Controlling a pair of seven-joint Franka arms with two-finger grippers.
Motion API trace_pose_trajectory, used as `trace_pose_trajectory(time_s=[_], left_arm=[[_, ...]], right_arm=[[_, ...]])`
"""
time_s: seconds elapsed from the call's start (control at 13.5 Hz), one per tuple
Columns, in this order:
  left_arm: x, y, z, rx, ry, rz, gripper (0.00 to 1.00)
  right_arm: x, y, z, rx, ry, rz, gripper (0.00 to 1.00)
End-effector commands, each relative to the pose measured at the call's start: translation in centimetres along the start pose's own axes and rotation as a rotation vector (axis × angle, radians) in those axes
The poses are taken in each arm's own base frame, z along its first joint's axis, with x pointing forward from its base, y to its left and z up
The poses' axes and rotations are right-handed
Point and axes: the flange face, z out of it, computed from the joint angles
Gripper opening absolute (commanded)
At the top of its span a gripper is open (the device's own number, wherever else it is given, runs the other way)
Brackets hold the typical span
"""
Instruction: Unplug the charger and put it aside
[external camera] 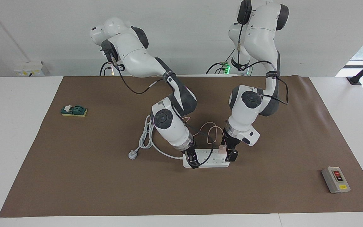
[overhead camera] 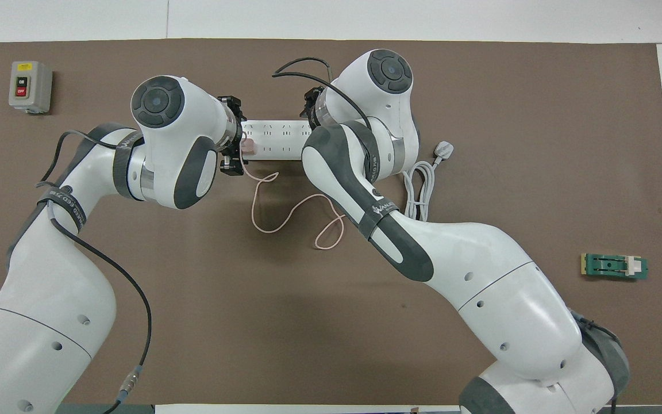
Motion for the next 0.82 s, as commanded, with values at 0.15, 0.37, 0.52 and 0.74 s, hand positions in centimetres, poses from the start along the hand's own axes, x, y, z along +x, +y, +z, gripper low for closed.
trace_pose_trajectory(time_s=[0.15, 0.37, 0.52, 0.74], left_arm=[[0.2, -0.2, 0.5, -0.029, 0.014, -0.009, 0.97], [0.1, -0.2, 0.5, -0.031, 0.014, -0.009, 0.97], [0.2, -0.2, 0.5, -0.029, 0.014, -0.009, 0.94], [0.1, -0.2, 0.5, -0.031, 0.013, -0.007, 0.93]], right_arm=[[0.4, 0.3, 1.0, 0.000, -0.011, -0.023, 0.99], [0.6, 0.1, 1.2, 0.023, -0.015, -0.019, 0.99], [0.9, 0.5, 1.9, 0.008, -0.010, -0.014, 0.99], [0.9, 0.4, 2.0, 0.026, -0.012, -0.015, 0.99]])
